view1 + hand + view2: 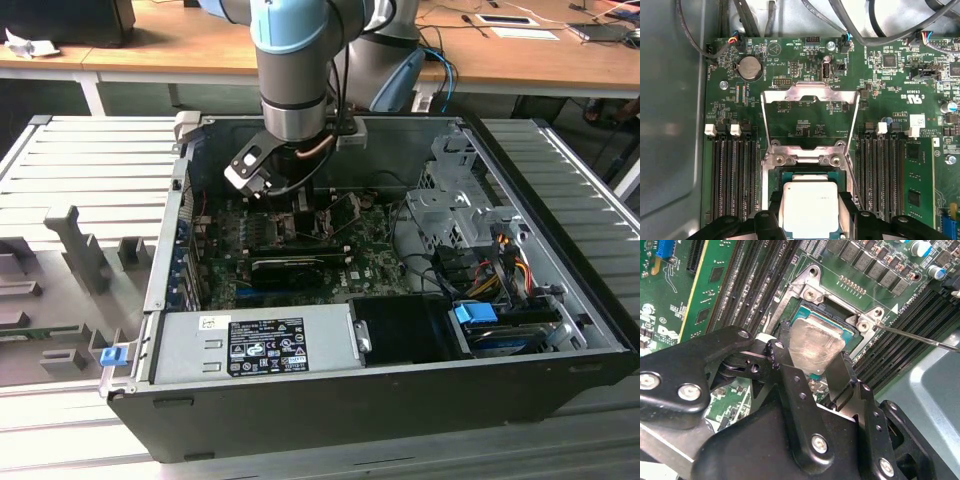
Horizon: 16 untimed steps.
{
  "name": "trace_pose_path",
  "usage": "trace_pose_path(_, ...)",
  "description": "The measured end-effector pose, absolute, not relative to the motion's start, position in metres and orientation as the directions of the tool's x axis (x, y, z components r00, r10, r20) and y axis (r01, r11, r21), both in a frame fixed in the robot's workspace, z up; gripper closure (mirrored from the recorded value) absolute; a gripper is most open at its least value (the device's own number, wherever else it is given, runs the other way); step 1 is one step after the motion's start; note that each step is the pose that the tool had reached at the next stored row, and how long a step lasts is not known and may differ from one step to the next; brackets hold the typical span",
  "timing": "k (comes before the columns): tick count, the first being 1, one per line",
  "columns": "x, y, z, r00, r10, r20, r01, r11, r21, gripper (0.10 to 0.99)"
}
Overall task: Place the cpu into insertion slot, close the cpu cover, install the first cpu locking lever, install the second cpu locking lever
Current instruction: 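Place the cpu into insertion slot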
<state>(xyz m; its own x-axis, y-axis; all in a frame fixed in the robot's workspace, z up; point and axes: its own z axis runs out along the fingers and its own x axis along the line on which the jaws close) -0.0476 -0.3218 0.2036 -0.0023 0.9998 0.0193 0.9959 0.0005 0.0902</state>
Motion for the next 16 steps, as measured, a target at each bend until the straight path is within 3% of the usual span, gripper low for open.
trace_pose_path(7,-0.0476,-0.3218,0.2026,-0.002,1.0,0.019,0.996,0.001,0.09,0.557)
trace_pose_path(9,-0.0476,-0.3218,0.2024,-0.002,1.0,0.019,0.996,0.001,0.09,0.545)
trace_pose_path(10,-0.0476,-0.3218,0.2023,-0.002,1.0,0.019,0.996,0.001,0.09,0.482)
trace_pose_path(16,-0.0477,-0.3202,0.2016,-0.002,0.999,0.036,0.996,-0.001,0.09,0.482)
